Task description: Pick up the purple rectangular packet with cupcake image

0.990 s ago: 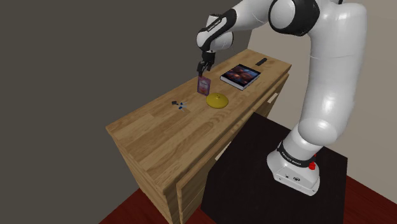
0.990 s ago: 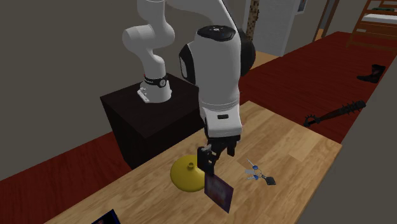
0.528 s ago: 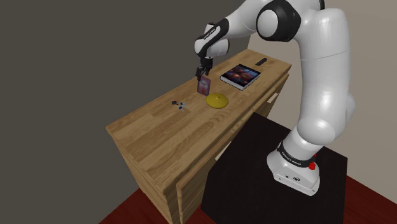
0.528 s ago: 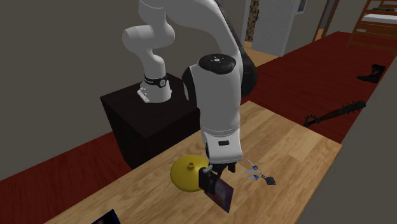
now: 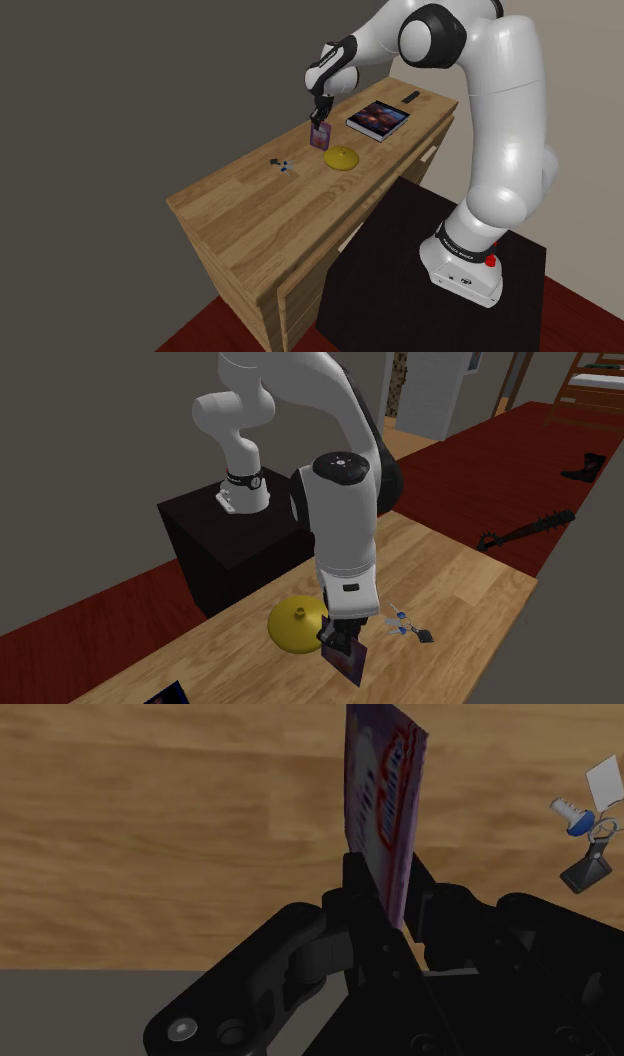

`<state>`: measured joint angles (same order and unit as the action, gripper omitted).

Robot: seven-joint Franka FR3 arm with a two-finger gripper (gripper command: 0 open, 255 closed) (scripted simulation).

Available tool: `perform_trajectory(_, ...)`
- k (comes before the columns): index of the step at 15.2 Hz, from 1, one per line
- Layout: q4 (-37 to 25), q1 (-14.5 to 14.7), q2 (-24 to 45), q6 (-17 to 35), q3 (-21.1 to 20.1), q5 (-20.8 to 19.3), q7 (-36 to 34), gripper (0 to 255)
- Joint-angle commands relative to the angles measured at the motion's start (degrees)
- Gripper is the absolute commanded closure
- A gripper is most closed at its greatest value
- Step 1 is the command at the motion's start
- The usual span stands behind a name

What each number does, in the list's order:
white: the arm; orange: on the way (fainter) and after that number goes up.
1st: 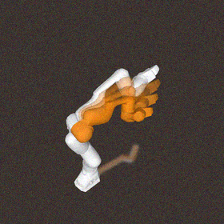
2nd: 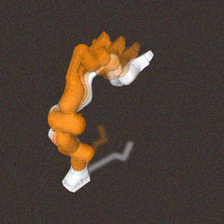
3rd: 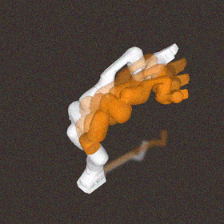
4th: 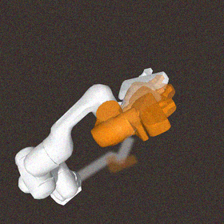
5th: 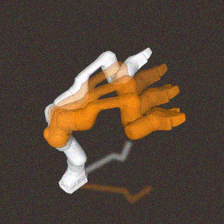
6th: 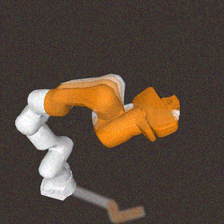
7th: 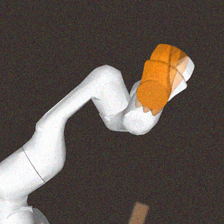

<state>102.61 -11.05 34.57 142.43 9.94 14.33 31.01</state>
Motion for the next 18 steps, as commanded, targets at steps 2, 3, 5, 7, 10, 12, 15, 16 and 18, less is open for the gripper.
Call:
perform_trajectory(2, 0.01, 0.00, 0.02, 0.02, -0.01, 0.00, 0.00, 255)
perform_trajectory(3, 0.00, 0.00, 0.03, 0.01, -0.01, 0.01, 0.00, 255)
perform_trajectory(5, 0.01, 0.00, 0.04, 0.03, -0.01, 0.01, 0.00, 255)
perform_trajectory(7, -0.03, 0.09, -0.49, -0.53, 0.12, -0.16, -0.15, 255)
perform_trajectory(10, -0.04, 0.34, -2.06, -2.10, 0.50, -0.65, -0.55, 255)
perform_trajectory(12, -0.11, 0.50, -3.07, -3.17, 0.74, -0.97, -0.82, 255)
perform_trajectory(15, -0.31, 0.73, -4.54, -4.81, 1.08, -1.47, -1.22, 255)
perform_trajectory(16, -0.40, 0.80, -5.01, -5.37, 1.19, -1.63, -1.36, 255)
perform_trajectory(18, -0.63, 0.93, -5.93, -6.50, 1.40, -1.96, -1.63, 255)
